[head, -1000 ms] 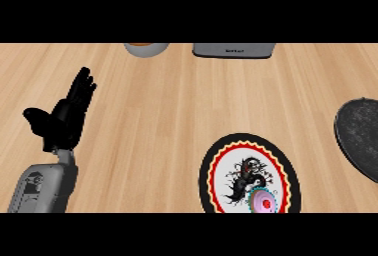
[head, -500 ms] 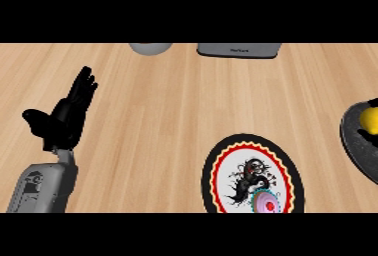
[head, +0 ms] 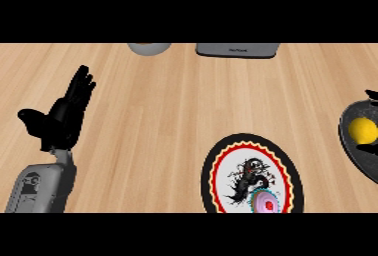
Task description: Pick the lemon from the plate and place it in the pan
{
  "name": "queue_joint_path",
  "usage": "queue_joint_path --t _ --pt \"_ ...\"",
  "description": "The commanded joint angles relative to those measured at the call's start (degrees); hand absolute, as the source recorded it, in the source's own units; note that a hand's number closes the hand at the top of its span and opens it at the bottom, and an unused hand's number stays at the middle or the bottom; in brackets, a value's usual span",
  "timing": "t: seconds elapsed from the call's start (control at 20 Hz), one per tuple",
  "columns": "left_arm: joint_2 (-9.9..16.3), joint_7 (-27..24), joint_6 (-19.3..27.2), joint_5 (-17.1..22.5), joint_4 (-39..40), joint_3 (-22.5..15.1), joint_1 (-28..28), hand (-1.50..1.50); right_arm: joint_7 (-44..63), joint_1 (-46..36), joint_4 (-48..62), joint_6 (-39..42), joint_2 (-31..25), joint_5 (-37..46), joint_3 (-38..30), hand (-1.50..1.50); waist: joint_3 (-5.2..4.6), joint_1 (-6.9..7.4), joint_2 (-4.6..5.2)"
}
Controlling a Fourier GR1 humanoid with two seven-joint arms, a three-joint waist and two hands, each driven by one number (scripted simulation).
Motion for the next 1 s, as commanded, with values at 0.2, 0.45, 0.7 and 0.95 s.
queue_joint_path --t 0.2,0.45,0.7,0.95 --pt "1.9 -0.9 -1.4 1.4 0.4 2.2 1.3 0.0 -9.4 1.2 5.2 8.9 -4.2 -9.8 -9.4 -1.5 -0.05 -1.53 -0.34" --pt "-0.1 0.5 1.1 -0.4 -0.6 0.7 1.8 0.0 -11.7 5.0 7.4 24.9 -10.5 -11.4 -9.3 -1.5 -0.06 -2.83 -0.79" --pt "1.1 1.6 1.0 0.2 -1.5 2.1 2.8 0.0 -15.7 8.8 6.0 33.7 -14.2 -12.8 -8.6 -1.5 -0.02 -4.14 -1.38" --pt "0.8 -0.1 0.8 0.4 -1.7 2.4 5.6 0.0 -18.2 13.6 3.8 37.3 -17.8 -15.1 -8.6 -1.5 -0.05 -5.82 -1.86"
